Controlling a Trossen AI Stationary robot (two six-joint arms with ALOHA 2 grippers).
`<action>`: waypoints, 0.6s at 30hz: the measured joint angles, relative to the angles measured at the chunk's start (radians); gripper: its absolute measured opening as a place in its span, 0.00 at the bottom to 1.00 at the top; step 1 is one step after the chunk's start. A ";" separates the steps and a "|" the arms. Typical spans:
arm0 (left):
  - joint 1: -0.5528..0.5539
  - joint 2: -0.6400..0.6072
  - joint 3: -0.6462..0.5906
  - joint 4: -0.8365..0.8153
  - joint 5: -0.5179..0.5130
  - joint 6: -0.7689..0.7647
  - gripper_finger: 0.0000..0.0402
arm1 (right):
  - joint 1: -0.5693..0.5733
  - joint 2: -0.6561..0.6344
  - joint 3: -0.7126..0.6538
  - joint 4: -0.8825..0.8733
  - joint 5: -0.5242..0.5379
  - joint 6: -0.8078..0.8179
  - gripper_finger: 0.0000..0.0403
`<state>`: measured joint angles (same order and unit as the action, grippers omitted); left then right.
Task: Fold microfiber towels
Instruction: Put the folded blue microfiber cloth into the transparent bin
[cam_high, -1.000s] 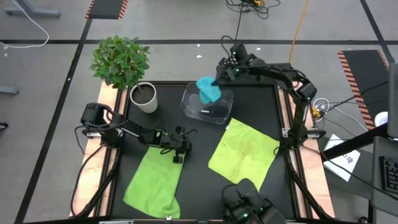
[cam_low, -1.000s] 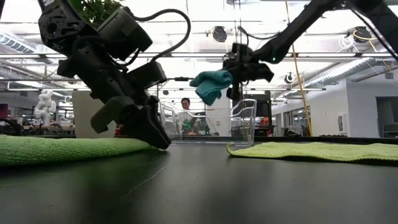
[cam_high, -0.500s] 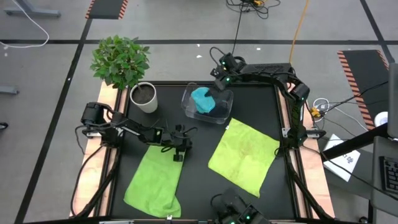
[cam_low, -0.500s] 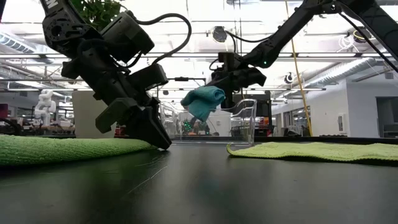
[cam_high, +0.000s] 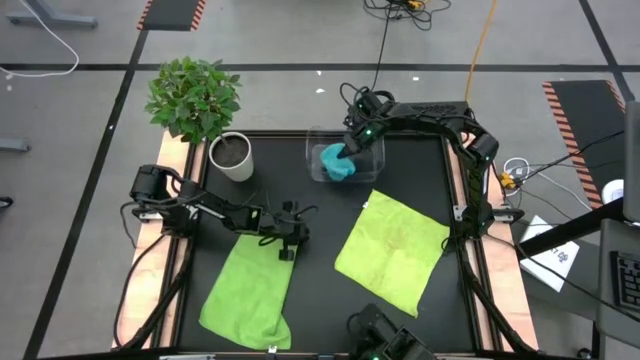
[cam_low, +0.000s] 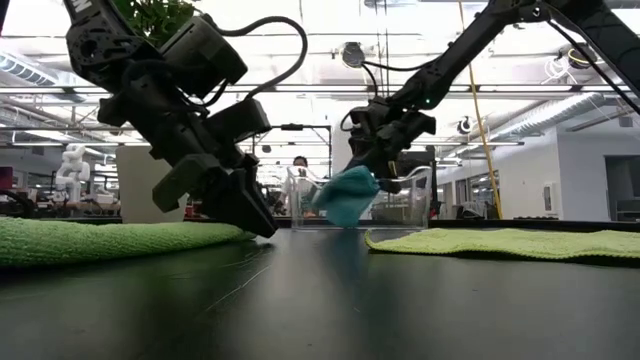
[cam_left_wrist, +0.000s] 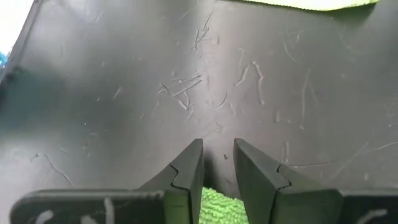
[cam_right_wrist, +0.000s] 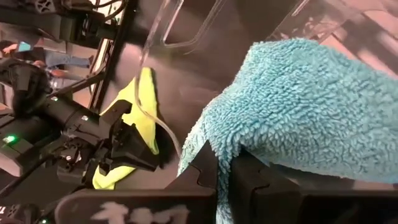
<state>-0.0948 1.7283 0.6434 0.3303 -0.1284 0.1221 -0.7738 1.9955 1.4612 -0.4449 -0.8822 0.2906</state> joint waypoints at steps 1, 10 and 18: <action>-0.003 0.000 0.000 0.001 0.000 0.002 0.23 | 0.000 0.000 0.000 -0.001 0.000 0.000 0.00; -0.016 0.000 0.000 0.004 0.000 0.006 0.23 | 0.003 0.000 0.000 0.019 0.000 0.003 0.02; -0.015 0.000 0.000 0.004 0.000 0.005 0.23 | -0.004 -0.001 0.000 0.023 0.086 -0.007 0.02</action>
<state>-0.1101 1.7282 0.6434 0.3344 -0.1281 0.1271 -0.7776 1.9942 1.4612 -0.4214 -0.7962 0.2834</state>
